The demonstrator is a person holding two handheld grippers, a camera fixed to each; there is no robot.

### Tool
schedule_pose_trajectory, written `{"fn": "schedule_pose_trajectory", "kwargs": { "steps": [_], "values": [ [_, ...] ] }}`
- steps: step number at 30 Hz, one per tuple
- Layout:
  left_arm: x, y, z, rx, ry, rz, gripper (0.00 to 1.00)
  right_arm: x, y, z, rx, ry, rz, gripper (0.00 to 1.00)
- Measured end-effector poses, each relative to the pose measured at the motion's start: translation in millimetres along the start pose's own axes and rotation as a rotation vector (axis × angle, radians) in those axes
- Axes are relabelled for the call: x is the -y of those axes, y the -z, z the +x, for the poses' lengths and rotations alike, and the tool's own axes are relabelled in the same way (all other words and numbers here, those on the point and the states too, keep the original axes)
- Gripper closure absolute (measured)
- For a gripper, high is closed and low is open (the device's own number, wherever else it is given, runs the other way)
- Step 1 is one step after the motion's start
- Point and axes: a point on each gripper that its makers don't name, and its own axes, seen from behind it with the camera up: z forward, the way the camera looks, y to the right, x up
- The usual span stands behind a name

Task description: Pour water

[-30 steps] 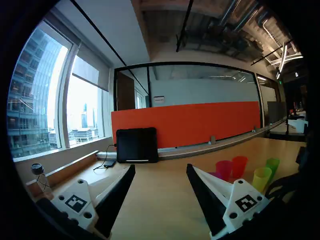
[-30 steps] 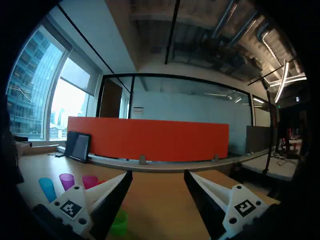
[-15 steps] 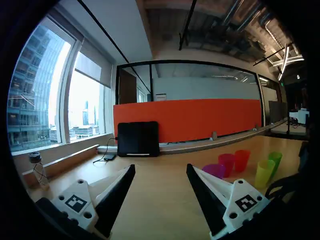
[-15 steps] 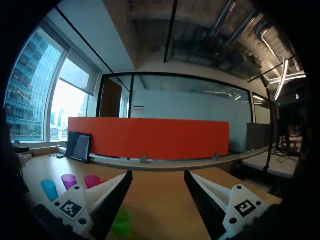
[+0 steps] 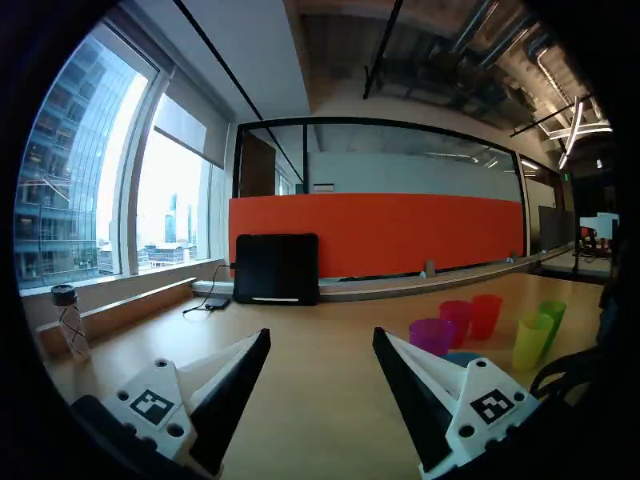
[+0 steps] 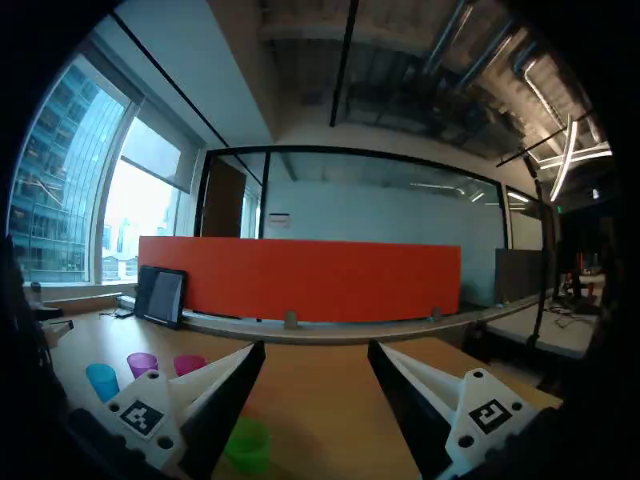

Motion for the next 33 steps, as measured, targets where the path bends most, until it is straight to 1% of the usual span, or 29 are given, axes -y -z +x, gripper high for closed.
{"fn": "schedule_pose_trajectory", "kwargs": {
  "steps": [5,12,20,33],
  "values": [
    [1.2,-2.0,-3.0,0.002,0.003,0.001,0.05,2.9,0.1,1.8,-0.001,0.007,0.003,0.00],
    [4.7,-4.2,-4.1,0.008,0.021,0.003,0.05,4.4,-0.9,6.7,-0.006,0.007,0.005,0.00],
    [5.2,-6.1,-6.8,0.022,0.017,0.005,0.05,4.2,-1.4,4.2,-0.003,0.006,0.007,0.00],
    [5.4,-5.8,-7.4,0.023,0.014,0.003,0.05,-0.2,-0.7,4.5,-0.009,0.014,0.000,0.00]
  ]
}}
